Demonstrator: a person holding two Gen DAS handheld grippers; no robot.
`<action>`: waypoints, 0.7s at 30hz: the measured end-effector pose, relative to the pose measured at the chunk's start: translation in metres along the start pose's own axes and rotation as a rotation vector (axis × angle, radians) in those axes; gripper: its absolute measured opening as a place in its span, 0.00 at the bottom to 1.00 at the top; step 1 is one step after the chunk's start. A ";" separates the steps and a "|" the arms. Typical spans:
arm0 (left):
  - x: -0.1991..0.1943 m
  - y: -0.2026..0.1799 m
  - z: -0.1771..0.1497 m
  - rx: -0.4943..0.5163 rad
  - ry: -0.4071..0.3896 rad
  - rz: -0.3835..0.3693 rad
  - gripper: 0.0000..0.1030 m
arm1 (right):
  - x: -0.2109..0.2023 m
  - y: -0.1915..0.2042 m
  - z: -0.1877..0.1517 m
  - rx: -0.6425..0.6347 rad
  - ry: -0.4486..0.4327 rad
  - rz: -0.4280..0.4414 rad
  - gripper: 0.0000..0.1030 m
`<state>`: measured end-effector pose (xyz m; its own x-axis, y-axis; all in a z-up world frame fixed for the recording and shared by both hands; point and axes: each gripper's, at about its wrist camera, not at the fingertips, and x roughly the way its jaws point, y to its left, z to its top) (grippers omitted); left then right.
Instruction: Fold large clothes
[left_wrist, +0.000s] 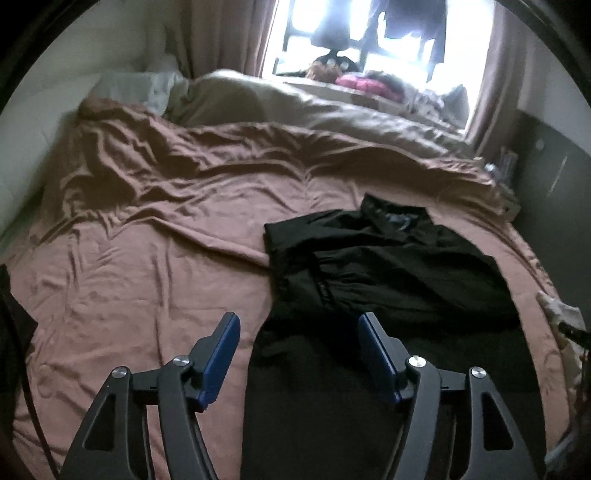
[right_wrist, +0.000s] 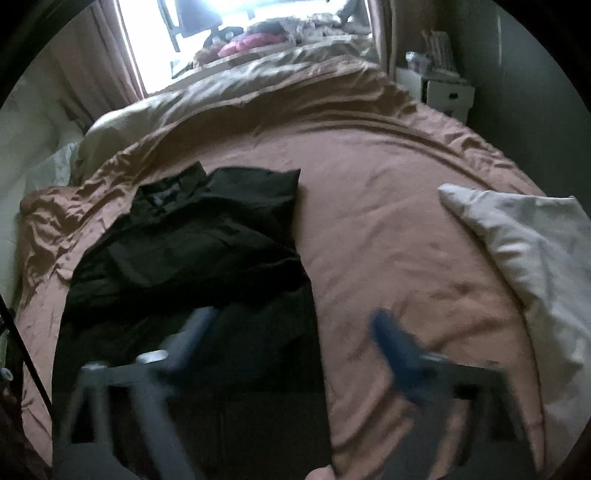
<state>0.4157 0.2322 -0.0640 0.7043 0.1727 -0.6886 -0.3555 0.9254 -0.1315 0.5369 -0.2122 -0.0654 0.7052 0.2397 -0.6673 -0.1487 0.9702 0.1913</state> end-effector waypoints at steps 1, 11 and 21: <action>-0.009 -0.001 -0.006 0.009 -0.021 0.008 0.70 | -0.009 -0.001 -0.005 -0.001 -0.014 0.002 0.91; -0.076 0.003 -0.047 -0.007 -0.039 -0.032 0.73 | -0.082 -0.004 -0.061 -0.083 -0.133 0.046 1.00; -0.141 0.008 -0.086 0.015 -0.189 0.023 0.95 | -0.131 -0.017 -0.112 -0.107 -0.192 0.057 1.00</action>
<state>0.2607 0.1859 -0.0291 0.7995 0.2529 -0.5448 -0.3644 0.9253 -0.1053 0.3698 -0.2563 -0.0616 0.8114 0.2925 -0.5060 -0.2575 0.9561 0.1399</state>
